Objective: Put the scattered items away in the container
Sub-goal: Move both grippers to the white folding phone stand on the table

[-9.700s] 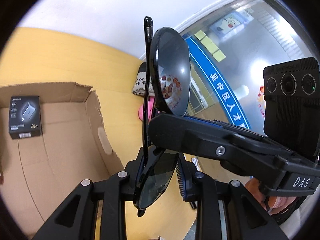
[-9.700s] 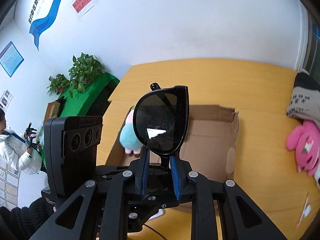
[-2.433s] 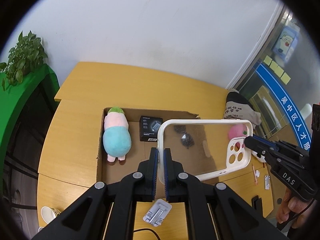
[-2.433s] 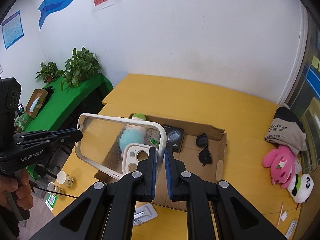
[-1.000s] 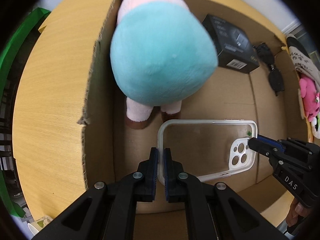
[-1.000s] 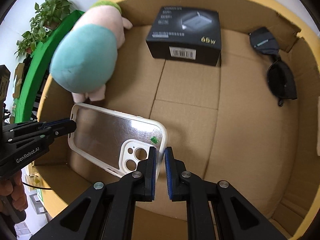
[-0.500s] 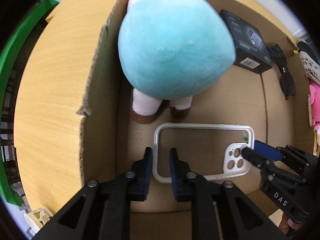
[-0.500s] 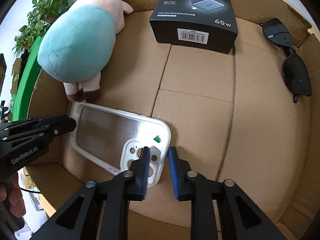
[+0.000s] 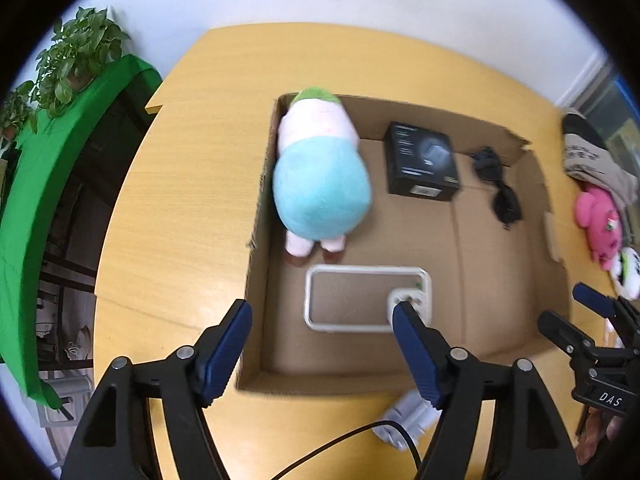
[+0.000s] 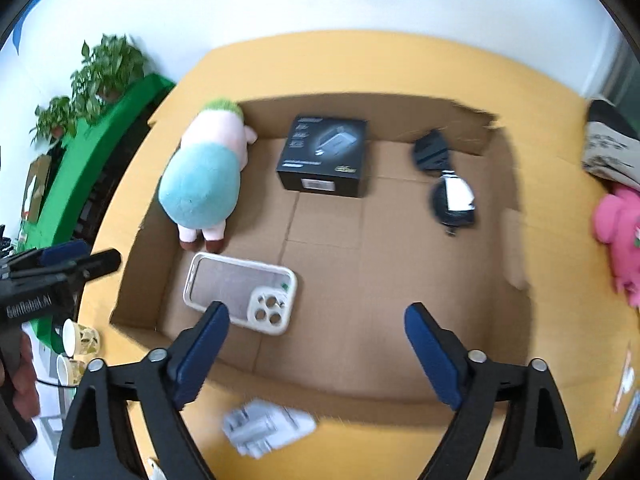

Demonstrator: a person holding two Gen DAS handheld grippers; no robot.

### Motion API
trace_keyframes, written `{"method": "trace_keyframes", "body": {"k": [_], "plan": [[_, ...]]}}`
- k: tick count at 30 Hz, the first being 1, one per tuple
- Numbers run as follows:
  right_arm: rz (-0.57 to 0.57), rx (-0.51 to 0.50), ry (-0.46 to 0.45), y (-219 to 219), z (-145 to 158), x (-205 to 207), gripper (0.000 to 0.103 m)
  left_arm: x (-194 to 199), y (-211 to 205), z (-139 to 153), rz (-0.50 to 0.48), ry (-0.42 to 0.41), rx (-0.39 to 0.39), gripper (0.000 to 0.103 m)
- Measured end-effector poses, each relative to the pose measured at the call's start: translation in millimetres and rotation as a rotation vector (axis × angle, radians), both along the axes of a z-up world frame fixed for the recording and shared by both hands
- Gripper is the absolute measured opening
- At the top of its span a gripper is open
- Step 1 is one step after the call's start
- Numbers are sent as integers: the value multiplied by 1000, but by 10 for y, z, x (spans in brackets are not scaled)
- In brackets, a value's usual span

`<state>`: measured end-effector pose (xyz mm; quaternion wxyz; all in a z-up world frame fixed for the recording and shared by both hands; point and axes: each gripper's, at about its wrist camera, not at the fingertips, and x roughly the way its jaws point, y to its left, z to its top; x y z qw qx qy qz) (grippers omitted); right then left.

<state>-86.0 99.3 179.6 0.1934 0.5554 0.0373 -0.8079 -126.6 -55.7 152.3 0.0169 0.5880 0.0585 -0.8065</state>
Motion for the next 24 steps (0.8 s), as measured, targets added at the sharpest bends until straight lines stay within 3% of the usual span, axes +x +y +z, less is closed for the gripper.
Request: {"method": "trace_keyframes", "body": {"k": [3, 6, 11, 17, 24], "plan": [[-33, 22, -21, 343, 25, 331, 97, 265, 75, 101, -55, 0, 30, 73], [-67, 27, -111, 565, -121, 675, 97, 535, 250, -32, -109, -29, 83, 73], [-183, -86, -318, 691, -658, 1002, 97, 850, 418, -380, -216, -95, 144, 73], [-392, -265, -547, 772, -1268, 1022, 96, 1072, 690, -930, -377, -133, 158, 73], [-435, -299, -583, 462, -1496, 863, 95, 1100, 894, -1368, -459, -146, 180, 73]]}}
